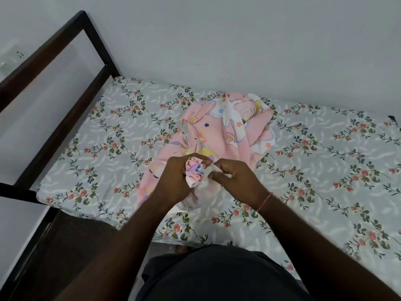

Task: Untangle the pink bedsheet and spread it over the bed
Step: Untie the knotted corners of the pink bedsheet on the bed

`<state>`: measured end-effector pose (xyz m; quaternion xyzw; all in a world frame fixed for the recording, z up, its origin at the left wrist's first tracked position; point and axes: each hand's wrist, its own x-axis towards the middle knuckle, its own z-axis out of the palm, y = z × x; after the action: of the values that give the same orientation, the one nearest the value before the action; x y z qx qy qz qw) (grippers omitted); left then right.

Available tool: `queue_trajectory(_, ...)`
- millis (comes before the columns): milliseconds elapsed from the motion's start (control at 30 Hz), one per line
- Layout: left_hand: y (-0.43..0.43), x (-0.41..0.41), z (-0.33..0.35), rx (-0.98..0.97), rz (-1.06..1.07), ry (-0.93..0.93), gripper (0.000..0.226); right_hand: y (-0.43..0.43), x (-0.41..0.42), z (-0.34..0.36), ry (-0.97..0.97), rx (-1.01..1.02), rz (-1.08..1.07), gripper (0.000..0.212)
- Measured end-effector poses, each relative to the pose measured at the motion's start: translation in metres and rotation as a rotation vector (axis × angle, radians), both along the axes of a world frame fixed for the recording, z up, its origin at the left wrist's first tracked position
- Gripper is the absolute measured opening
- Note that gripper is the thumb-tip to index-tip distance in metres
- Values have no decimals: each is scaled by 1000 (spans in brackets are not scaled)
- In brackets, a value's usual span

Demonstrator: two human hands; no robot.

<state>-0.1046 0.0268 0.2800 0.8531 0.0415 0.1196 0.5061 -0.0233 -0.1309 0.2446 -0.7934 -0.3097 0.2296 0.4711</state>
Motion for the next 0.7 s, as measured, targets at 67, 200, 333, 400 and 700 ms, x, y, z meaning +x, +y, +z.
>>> queue_trajectory(67,5,-1,1,-3,60,-14,22,1,-2,8,117,107,-107,13)
queue_trajectory(200,9,-4,1,53,111,13,26,-4,1,23,219,207,-263,12)
queue_trajectory(333,-13,-7,8,-115,84,134,35,11,-8,34,165,261,-546,16)
queue_trajectory(400,-24,-14,7,-234,37,248,41,19,-18,39,195,312,-509,7)
queue_trajectory(700,5,6,12,46,-99,113,19,8,-27,57,121,300,-162,17)
